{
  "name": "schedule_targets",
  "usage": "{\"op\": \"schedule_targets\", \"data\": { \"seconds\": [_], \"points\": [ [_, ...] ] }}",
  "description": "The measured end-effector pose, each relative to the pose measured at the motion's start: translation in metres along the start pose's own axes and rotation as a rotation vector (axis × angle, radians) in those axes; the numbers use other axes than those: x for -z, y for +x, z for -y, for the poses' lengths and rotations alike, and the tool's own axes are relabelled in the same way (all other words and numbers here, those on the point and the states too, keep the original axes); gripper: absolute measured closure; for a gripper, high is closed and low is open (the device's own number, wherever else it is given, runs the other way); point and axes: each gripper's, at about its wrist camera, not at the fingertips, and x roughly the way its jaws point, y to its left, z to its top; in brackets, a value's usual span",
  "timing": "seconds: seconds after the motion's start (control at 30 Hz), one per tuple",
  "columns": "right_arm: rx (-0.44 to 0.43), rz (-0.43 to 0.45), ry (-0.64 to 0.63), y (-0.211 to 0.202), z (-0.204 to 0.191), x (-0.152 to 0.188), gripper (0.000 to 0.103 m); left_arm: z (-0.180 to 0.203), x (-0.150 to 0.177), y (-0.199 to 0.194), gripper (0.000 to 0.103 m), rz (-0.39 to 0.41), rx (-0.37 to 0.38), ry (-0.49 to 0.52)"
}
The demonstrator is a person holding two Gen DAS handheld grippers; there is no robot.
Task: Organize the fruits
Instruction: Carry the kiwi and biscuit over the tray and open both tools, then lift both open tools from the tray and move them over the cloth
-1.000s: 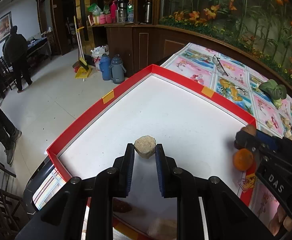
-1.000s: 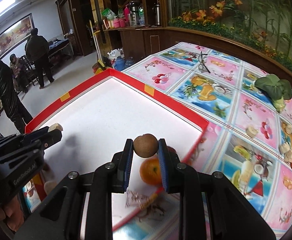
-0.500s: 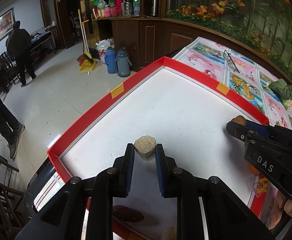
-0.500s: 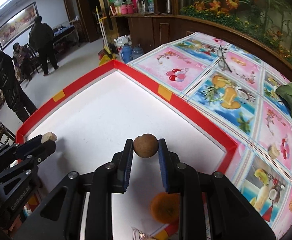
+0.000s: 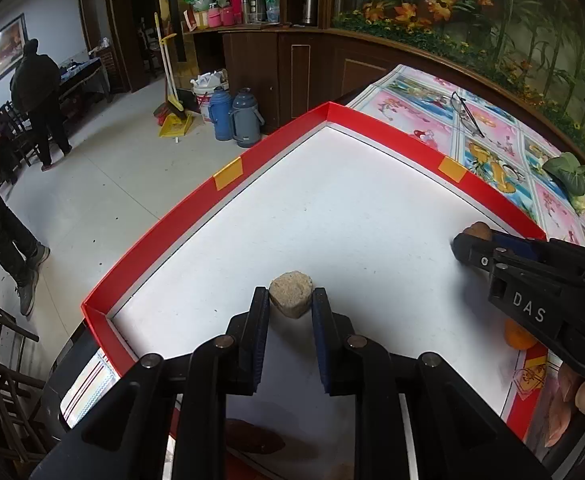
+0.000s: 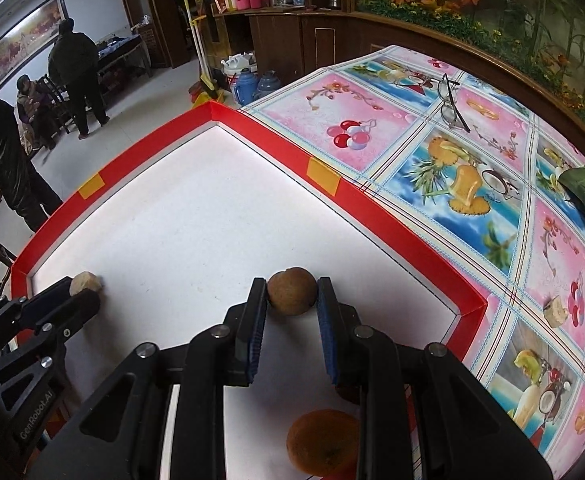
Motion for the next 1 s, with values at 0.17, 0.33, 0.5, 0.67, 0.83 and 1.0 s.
{"op": "schedule_targets", "data": {
  "seconds": [0.17, 0.33, 0.5, 0.67, 0.83, 1.0],
  "points": [
    [0.005, -0.010, -0.005, 0.000, -0.001, -0.002, 0.076, -0.002, 0.000, 0.000, 0.075, -0.006, -0.004, -0.004],
    [0.006, -0.022, -0.008, 0.000, -0.001, -0.003, 0.046, -0.006, 0.000, 0.000, 0.054, -0.008, -0.022, -0.019],
    [0.017, -0.006, -0.004, -0.007, 0.002, -0.004, 0.045, -0.010, -0.001, -0.002, 0.038, -0.001, -0.039, -0.036],
    [0.029, 0.019, 0.017, -0.022, 0.011, -0.001, 0.044, -0.013, -0.002, -0.008, 0.026, 0.002, -0.046, -0.049],
    [0.033, 0.045, 0.034, -0.039, 0.019, 0.006, 0.033, -0.008, 0.000, -0.016, 0.026, 0.011, -0.044, -0.036],
    [0.034, 0.086, 0.054, -0.064, 0.031, 0.016, 0.026, 0.000, 0.001, -0.033, 0.025, 0.054, -0.039, -0.019]
  ]
}}
